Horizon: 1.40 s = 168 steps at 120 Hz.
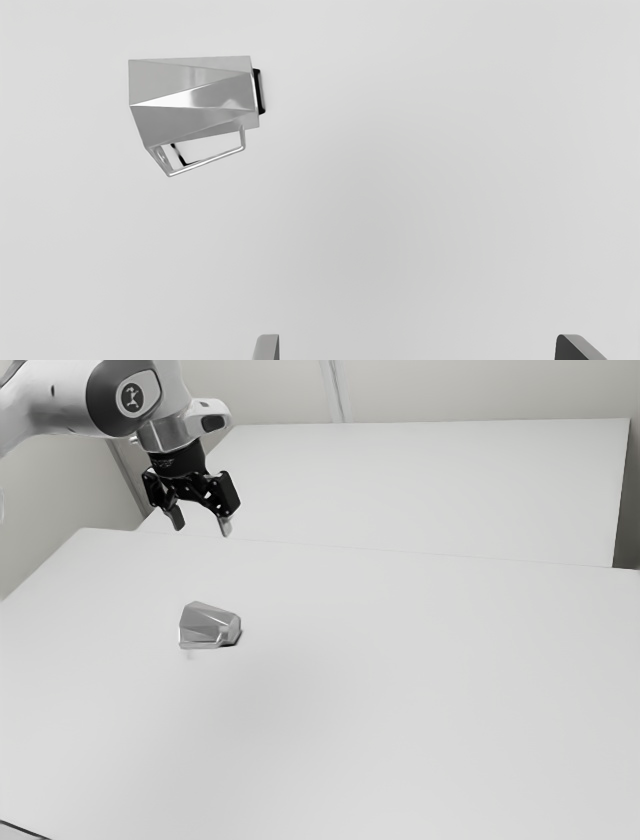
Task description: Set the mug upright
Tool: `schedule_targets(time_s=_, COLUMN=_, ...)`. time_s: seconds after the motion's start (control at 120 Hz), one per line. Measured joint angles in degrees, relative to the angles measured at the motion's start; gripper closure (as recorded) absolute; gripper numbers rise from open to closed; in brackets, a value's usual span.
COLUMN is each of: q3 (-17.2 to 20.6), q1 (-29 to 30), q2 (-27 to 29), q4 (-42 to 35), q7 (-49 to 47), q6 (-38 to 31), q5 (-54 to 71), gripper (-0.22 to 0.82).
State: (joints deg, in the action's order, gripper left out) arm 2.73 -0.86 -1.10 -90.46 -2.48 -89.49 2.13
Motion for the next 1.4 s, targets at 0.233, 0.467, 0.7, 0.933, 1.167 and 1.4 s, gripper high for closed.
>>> schedule_targets(time_s=0.233, q3=-0.08, q1=0.89, q2=-0.11, q4=0.05, q7=0.10, q6=0.05, q5=-0.01, gripper=0.00)
schedule_targets(time_s=0.467, q3=-0.32, q1=5.27, q2=-2.38, q4=1.19, q7=0.99, q6=0.33, q5=-0.84, gripper=0.00)
schedule_targets(time_s=0.7, q3=-0.27, q1=13.12, q2=-6.75, q4=3.09, q7=3.84, q6=0.87, q5=-3.74, gripper=0.00)
schedule_targets(time_s=0.933, q3=-0.19, q1=18.98, q2=-12.89, q4=4.36, q7=8.73, q6=0.57, q5=-7.72, gripper=0.00)
schedule_targets(time_s=1.167, q3=0.01, q1=22.44, q2=-17.95, q4=4.32, q7=14.42, q6=-1.35, q5=-11.11, gripper=0.00)
schedule_targets(time_s=1.4, q3=0.12, q1=25.32, q2=-22.25, q4=4.22, q7=20.30, q6=-4.84, q5=-14.35, gripper=0.00)
